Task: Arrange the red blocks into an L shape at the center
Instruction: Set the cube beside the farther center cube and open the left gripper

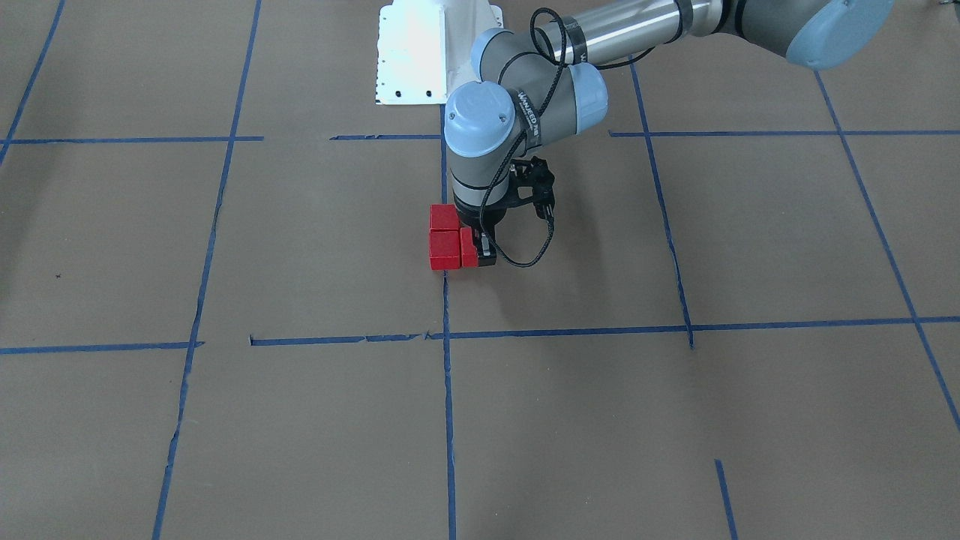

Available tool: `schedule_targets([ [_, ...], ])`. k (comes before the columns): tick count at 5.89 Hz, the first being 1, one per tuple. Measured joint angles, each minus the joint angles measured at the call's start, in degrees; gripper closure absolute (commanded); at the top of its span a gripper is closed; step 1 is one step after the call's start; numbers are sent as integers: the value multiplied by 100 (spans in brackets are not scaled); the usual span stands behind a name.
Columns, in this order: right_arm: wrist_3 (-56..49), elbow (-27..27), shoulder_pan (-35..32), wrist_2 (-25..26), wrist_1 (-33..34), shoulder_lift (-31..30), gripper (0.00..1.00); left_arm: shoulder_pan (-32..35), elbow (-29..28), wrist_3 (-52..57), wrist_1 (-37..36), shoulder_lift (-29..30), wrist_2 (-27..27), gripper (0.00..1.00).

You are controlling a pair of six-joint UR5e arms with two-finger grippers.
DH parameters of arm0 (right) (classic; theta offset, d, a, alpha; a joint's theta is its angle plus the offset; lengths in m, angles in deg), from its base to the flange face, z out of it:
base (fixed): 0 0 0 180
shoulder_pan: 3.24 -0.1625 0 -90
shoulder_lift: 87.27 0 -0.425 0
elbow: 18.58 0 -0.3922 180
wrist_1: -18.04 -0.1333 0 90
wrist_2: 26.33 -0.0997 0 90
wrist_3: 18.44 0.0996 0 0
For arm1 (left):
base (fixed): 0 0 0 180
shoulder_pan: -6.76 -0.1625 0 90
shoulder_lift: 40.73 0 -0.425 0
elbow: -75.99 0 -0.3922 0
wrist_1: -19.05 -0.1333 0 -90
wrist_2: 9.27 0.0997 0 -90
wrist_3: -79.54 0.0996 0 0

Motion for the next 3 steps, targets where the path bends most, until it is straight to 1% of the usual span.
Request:
schedule_targets([
  [3, -1, -3, 0, 0, 3, 0, 0, -46, -34, -7, 56, -4, 68, 87],
])
